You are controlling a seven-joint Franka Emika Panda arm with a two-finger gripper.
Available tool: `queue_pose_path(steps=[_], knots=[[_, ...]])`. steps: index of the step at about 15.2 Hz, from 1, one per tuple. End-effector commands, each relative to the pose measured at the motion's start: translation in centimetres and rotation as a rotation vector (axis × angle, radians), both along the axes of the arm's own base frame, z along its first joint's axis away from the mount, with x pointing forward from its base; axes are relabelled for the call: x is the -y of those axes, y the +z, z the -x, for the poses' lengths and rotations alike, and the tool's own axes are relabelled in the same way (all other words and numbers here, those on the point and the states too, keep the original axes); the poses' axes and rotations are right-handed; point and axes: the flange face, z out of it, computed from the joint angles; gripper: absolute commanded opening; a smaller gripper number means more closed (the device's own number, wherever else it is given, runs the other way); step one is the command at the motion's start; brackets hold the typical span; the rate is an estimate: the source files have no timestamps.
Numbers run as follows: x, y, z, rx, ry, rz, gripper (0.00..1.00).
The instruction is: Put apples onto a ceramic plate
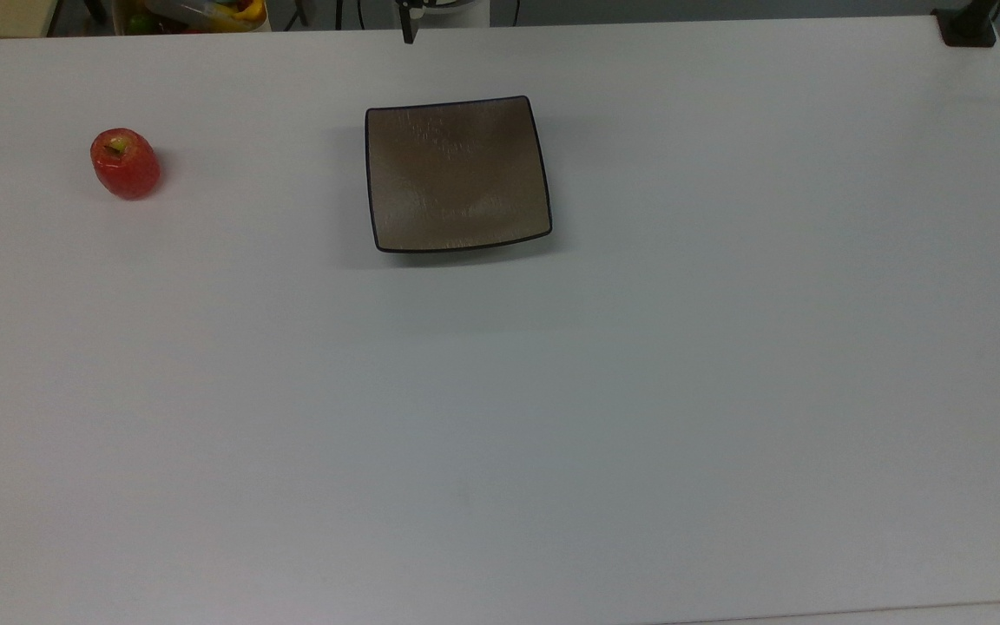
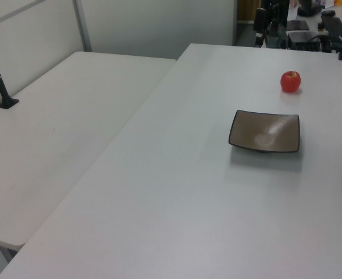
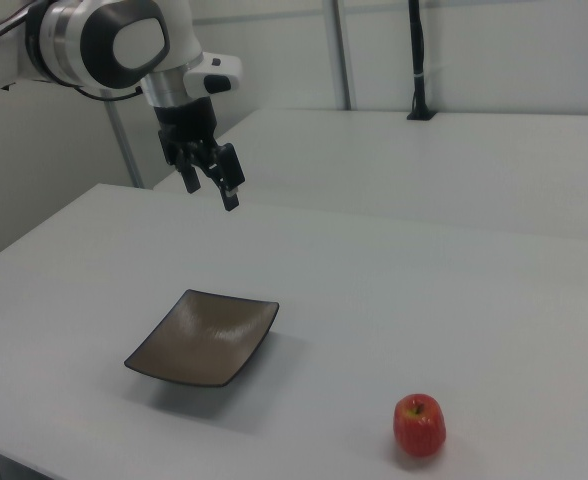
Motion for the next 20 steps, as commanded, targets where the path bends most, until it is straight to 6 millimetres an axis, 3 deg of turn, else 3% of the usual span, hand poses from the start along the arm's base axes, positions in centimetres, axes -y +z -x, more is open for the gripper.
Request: queue_pose_path(steps=[1,9,12,15,20], knots=[[0.3,-0.3,1.2,0.006,-0.017,-0.016,1.0],[0.4,-0.4,1.2,0.011,-0.006,-0.014,1.0],[1.7,-1.0,1.2,0.002,-0.025,-0.001,1.0],[3.9,-2.0,1.8,0.038,-0.053,0.022,1.0],[11.5,-5.1,2.7,0.021,-0.04,0.111,1.0]])
